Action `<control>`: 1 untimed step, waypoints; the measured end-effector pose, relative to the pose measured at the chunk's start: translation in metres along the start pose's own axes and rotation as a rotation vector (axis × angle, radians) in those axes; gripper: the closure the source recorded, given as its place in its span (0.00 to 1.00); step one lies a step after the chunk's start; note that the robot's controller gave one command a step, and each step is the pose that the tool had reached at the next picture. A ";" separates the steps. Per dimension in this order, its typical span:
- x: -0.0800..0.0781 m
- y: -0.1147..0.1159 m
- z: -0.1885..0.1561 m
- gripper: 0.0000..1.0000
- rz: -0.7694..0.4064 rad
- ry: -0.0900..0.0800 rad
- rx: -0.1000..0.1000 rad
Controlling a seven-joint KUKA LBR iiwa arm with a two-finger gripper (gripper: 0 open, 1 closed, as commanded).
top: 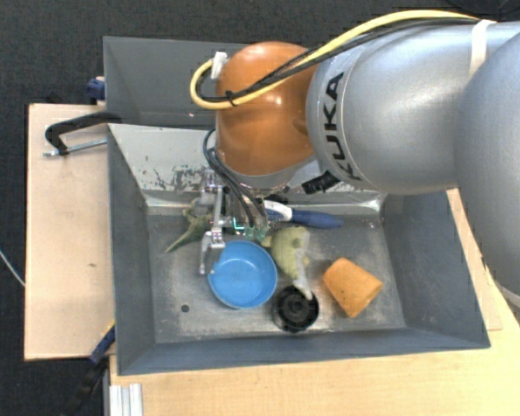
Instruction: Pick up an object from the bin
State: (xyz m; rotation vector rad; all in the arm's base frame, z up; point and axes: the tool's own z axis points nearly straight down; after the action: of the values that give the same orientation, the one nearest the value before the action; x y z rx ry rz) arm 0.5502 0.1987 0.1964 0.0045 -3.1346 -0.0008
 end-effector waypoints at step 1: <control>-0.007 -0.078 0.124 0.00 -0.186 -0.012 -0.001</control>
Offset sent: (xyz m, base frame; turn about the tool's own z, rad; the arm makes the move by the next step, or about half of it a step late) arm 0.0042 -0.0778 -0.1264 -0.1881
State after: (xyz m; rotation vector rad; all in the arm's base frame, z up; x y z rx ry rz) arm 0.5567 0.1211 0.0723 0.2965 -3.1324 -0.0037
